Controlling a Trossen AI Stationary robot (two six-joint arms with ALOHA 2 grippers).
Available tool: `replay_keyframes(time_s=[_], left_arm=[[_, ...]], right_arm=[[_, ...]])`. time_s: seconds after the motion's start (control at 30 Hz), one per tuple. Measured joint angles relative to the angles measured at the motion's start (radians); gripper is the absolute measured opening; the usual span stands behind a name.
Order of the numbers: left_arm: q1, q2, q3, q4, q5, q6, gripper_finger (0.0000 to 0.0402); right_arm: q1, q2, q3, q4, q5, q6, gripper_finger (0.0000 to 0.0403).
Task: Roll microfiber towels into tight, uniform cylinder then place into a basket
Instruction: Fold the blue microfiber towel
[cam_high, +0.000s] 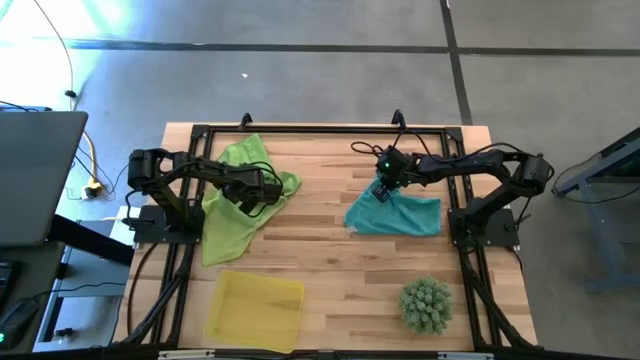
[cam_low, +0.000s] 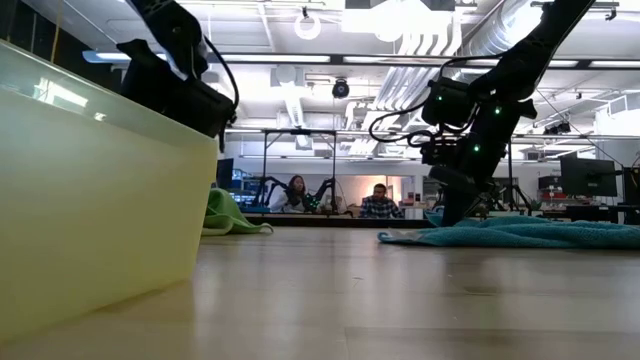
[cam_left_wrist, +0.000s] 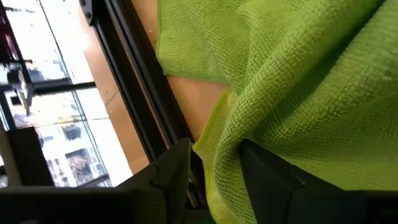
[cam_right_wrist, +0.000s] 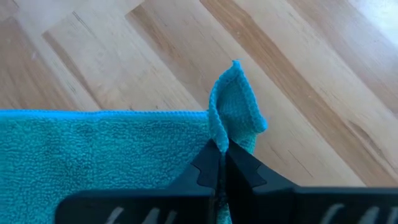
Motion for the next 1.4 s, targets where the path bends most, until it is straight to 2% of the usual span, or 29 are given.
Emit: replay_keyframes(time_s=[0.23,0.37,0.47,0.63,0.87,1.17,1.4], left_arm=[[-0.046,0.0,0.124,-0.074,0.076,0.165,0.012],[-0.083,0.0,0.229,-0.031,0.078,0.303,0.011],[-0.103,0.0,0.281,0.103,0.071,0.411,0.0105],[-0.109,0.0,0.296,0.434,0.069,0.616,0.0104],[-0.106,0.0,0.26,0.872,0.174,0.736,0.0104],[-0.106,0.034,0.257,1.11,0.192,0.759,0.0103],[-0.106,0.117,0.255,1.202,0.214,0.778,0.0103]], right_arm=[[0.0,0.0,0.0,0.0,-0.01,0.0,0.0],[0.0,0.0,0.01,-0.017,-0.018,0.0,0.0],[0.0,0.0,0.049,-0.047,-0.071,-0.014,0.0],[0.003,0.0,0.149,-0.138,-0.184,-0.114,0.0],[0.025,0.0,0.314,-0.291,-0.23,-0.259,0.0],[0.072,0.0,0.513,-0.479,-0.246,-0.424,0.0],[0.065,-0.069,0.561,-0.475,-0.399,-0.517,0.0]])
